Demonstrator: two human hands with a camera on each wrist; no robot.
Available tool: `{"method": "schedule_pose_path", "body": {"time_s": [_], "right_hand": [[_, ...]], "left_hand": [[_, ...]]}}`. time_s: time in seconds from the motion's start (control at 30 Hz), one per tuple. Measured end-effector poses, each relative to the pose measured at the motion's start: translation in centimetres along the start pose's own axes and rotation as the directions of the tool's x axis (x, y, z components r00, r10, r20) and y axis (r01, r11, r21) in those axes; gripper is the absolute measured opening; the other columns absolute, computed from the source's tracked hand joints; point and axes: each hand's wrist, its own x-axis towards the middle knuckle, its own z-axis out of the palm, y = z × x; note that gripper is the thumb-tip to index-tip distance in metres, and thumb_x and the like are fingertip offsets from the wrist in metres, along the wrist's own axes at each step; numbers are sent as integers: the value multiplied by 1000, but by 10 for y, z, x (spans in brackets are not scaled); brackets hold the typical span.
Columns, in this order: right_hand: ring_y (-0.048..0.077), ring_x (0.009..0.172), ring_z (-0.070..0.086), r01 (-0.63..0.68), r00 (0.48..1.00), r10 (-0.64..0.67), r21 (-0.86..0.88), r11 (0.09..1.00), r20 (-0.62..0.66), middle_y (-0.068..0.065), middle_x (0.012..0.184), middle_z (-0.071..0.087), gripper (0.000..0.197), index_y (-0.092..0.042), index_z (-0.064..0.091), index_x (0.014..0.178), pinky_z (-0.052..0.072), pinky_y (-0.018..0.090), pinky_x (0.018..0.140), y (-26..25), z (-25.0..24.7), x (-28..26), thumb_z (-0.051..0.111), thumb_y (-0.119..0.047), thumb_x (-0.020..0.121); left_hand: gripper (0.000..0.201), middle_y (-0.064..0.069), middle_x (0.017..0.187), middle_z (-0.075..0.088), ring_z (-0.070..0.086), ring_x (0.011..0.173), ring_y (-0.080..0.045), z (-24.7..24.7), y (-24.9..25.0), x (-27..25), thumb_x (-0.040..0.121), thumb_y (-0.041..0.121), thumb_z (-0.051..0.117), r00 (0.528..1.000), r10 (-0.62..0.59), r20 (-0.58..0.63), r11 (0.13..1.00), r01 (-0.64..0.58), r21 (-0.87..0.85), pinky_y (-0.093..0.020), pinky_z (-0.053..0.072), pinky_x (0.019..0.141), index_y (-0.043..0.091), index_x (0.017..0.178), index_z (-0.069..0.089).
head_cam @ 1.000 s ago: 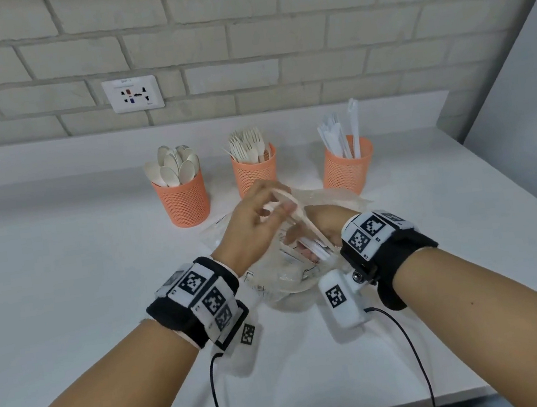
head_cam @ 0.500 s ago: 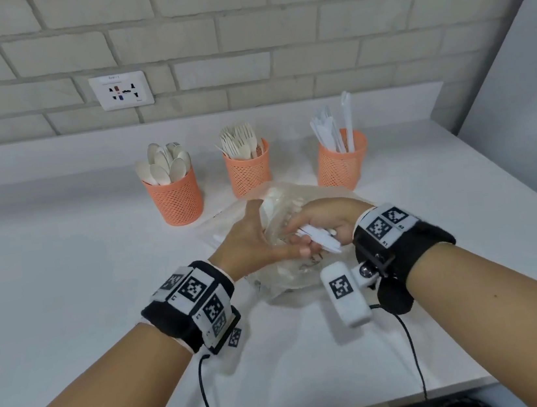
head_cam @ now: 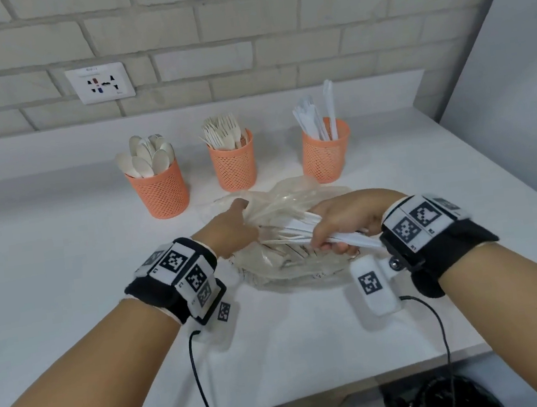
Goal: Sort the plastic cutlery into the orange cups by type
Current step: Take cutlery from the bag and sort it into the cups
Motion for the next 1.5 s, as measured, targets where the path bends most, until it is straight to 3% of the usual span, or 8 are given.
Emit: {"method": "schedule_pose_path", "body": {"time_s": [0.23,0.4,0.63,0.8,0.97,1.1,1.23,1.5], "right_hand": [[10,39,41,125,991,-126,33,992,34,3,57,48,15,-9,44,99,33,16,37,9,5,-24,48,1,90],[7,40,40,362,922,-384,236,902,56,-5,53,50,17,-12,50,97,32,18,37,22,0,-38,49,4,90],[8,44,42,438,889,-335,365,821,-313,3,66,48,23,-13,45,113,35,19,39,18,5,12,48,-3,92],[7,38,39,366,928,-265,495,788,-263,5,65,45,22,-9,41,112,31,17,35,25,-4,22,43,0,92],[7,42,40,511,844,-474,640,574,-250,2,63,48,9,-11,45,99,33,16,38,4,-7,-2,40,-5,95],[14,57,51,630,771,-521,567,531,-367,2,64,51,10,-11,51,103,48,25,54,-26,-3,-14,46,-9,95],[21,76,60,714,699,-536,500,491,-473,10,77,57,24,-5,53,118,54,44,78,-45,5,-7,48,-9,95],[9,49,48,729,680,-556,526,438,-479,7,77,51,22,-6,50,115,39,17,42,-46,10,9,51,-6,93]], "left_hand": [[65,-19,107,58,47,55,-20,-2,4,7,91,2,31,991,-49,-122,999,48,-11,-24,35,45,30,148,14],[57,-23,135,48,51,119,-41,-6,0,8,95,3,34,992,-62,-108,987,77,138,-44,46,92,16,148,18],[55,-16,141,44,48,127,-35,17,6,-2,98,13,32,992,-107,61,948,83,309,-41,42,101,20,150,14],[76,-6,95,61,49,55,-14,12,-8,-14,85,55,53,979,-131,155,967,91,239,-23,42,49,27,147,19],[55,-5,74,50,42,59,-16,-28,-12,-23,83,48,62,995,-55,-83,975,35,-221,-27,39,62,7,115,46],[22,-4,70,48,42,54,-12,-54,24,-31,100,16,40,935,50,-352,589,-312,-745,-18,40,47,6,83,52],[31,-7,86,61,58,78,-14,-48,57,-33,102,23,35,906,74,-416,356,-414,-838,-23,49,70,7,88,58],[51,-20,90,64,62,68,-21,-26,63,-13,101,36,34,875,164,-456,437,-479,-761,-28,49,66,-8,117,55]]}}
